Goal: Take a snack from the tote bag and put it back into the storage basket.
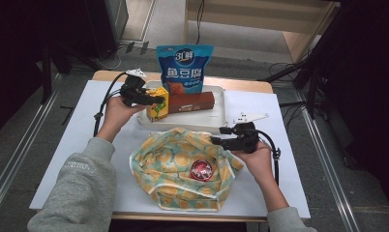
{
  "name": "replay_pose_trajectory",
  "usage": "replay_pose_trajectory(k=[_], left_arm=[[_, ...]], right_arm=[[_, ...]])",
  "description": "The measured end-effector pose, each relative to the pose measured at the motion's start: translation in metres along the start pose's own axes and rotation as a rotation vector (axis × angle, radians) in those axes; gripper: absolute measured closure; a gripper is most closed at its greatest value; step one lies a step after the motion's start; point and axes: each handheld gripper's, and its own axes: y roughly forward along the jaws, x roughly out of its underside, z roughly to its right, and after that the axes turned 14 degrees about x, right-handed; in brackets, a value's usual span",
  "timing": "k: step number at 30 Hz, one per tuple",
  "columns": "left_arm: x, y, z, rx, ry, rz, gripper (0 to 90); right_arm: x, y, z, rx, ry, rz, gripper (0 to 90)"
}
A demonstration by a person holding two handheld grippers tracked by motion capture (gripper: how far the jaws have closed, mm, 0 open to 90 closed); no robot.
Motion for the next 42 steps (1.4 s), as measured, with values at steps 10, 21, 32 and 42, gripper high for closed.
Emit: replay_pose_trajectory(k=[10,21,32,42], left_arm=[[0.006,0.004,-0.008,-0.02,-0.009,-0.022,51.7],[0.018,0.006,-0.013,0.001,-0.013,-0.018,51.6],[0.028,0.005,-0.005,0.015,0.003,-0.026,49.8],[0.028,0.008,-0.002,0.057,-0.024,-0.061,40.6]], right_arm=[[0.0,0.001,-0.001,-0.002,-0.005,-0.004,41.1],[0.0,0.0,0.0,-0.002,-0.005,0.001,41.1],[0.0,0.001,-0.002,-0.005,-0.01,-0.004,41.0],[0.0,0.001,-0.001,-0.005,-0.011,-0.003,41.0]])
